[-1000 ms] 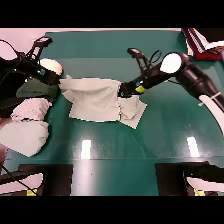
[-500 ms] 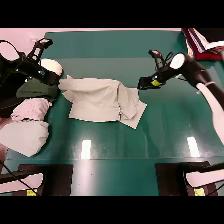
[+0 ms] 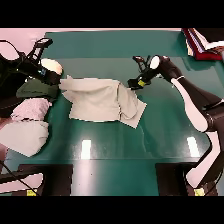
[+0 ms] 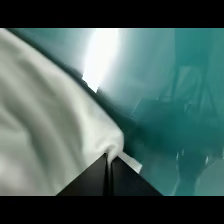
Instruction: Fold the shirts.
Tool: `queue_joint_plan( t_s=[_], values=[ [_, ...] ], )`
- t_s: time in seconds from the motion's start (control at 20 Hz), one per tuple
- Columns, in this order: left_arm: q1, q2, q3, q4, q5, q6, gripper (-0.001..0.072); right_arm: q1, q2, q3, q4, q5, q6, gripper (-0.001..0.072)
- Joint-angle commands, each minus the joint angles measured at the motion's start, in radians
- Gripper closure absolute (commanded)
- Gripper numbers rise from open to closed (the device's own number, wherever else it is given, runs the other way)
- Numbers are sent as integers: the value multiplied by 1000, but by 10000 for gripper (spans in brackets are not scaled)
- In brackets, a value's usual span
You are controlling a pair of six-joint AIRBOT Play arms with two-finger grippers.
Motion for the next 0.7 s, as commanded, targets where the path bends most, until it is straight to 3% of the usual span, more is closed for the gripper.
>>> queue_joint_plan(
  t_s=[0.0, 0.15, 0.35, 0.5, 0.65],
  values=[
    [0, 14, 63, 0, -21, -18, 680, 18, 44, 99, -109, 41, -16, 694],
    [0, 101, 264, 5, -25, -26, 680, -5, 264, 207, -307, 130, -16, 694],
    [0, 245, 585, 4, -12, -28, 680, -40, 679, 258, -363, 171, -15, 694],
    [0, 339, 628, -4, 18, -28, 680, -50, 960, 177, -367, 177, 44, 695],
    [0, 351, 617, -22, -21, -36, 681, -50, 1110, 69, -462, 202, 148, 694]
  ],
)
